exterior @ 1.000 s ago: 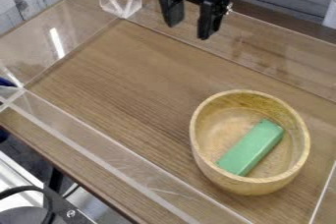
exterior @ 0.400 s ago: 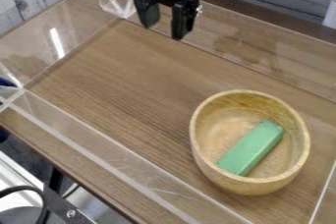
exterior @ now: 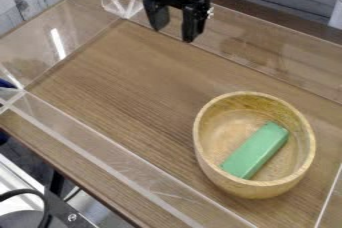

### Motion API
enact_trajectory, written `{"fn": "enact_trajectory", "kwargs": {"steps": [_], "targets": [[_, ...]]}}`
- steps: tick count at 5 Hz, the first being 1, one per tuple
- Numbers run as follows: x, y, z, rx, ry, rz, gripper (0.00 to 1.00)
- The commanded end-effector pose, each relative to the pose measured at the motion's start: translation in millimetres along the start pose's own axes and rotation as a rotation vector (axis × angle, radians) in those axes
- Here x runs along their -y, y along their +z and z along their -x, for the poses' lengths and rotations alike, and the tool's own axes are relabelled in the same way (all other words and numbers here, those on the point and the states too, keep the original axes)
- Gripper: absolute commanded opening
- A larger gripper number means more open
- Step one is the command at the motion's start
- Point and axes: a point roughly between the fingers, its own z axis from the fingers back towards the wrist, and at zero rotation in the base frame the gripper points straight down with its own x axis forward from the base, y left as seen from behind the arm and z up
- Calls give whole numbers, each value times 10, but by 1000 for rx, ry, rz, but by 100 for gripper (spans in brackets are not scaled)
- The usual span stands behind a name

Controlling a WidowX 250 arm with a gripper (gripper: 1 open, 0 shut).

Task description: Remove the green block from inside the brown bowl and put it on the table

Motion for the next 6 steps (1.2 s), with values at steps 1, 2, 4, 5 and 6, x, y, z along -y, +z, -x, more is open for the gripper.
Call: {"fn": "enact_trajectory", "kwargs": {"steps": [1,2,4,5,6], "targets": [[-9,195,-147,97,-10,-20,100],[-112,124,-207,105,22,-27,100],[-354,18,-274,113,84,-43,100],[-479,-11,-297,118,103,-54,100],[-464,3,-252,117,130,-57,100]]}}
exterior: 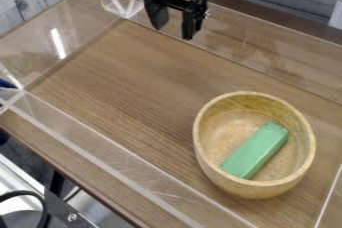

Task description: Remove the green block from inside the brown bowl and put it on the table

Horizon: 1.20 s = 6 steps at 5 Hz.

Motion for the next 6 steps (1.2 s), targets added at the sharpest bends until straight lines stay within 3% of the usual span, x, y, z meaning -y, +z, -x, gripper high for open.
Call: {"fn": "enact_trajectory", "kwargs": {"steps": [1,3,5,6], "targets": [[114,278,6,71,-16,-11,100],[340,366,-17,94,-77,4,100],[456,232,95,44,-101,17,100],[687,231,218,35,-155,34,100]]}}
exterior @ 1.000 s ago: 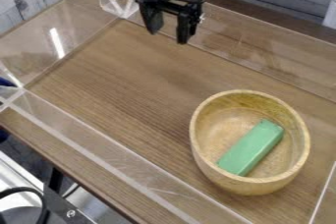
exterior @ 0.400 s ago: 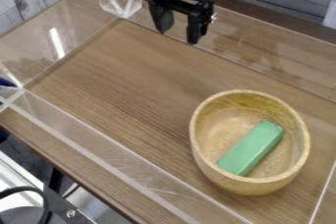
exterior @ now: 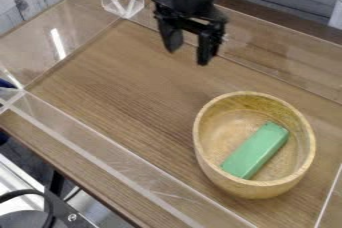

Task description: Remove the green block from inside the brown bowl and put it on the table

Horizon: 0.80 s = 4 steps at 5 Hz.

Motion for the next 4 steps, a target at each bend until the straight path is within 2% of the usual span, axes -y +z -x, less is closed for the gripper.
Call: {"fn": "enact_trajectory", "kwargs": {"steps": [1,2,4], "targets": [[289,175,-8,64,-52,4,100],[515,152,65,58,-103,17,100],[714,66,132,36,-154,33,100]]}}
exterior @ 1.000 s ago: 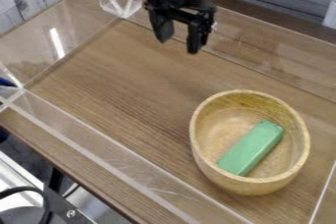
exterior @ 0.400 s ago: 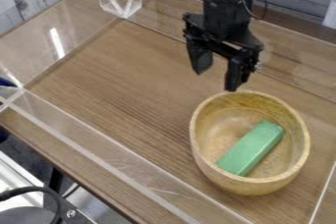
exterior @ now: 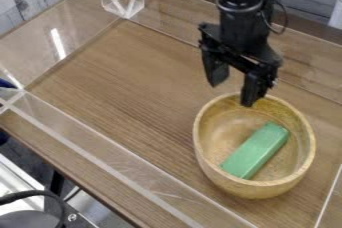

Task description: Remove the green block from inside the brown bowl and put it on the table

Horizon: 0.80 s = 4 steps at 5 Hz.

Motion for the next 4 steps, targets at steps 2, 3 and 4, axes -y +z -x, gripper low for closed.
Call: {"fn": "enact_trajectory", "kwargs": {"steps": [2,3,4], "targets": [[280,-24,-72,35,-64,14,100],[348,-169,-85,10,-84,20,100],[403,-293,-96,-18,-103,25,100]]}}
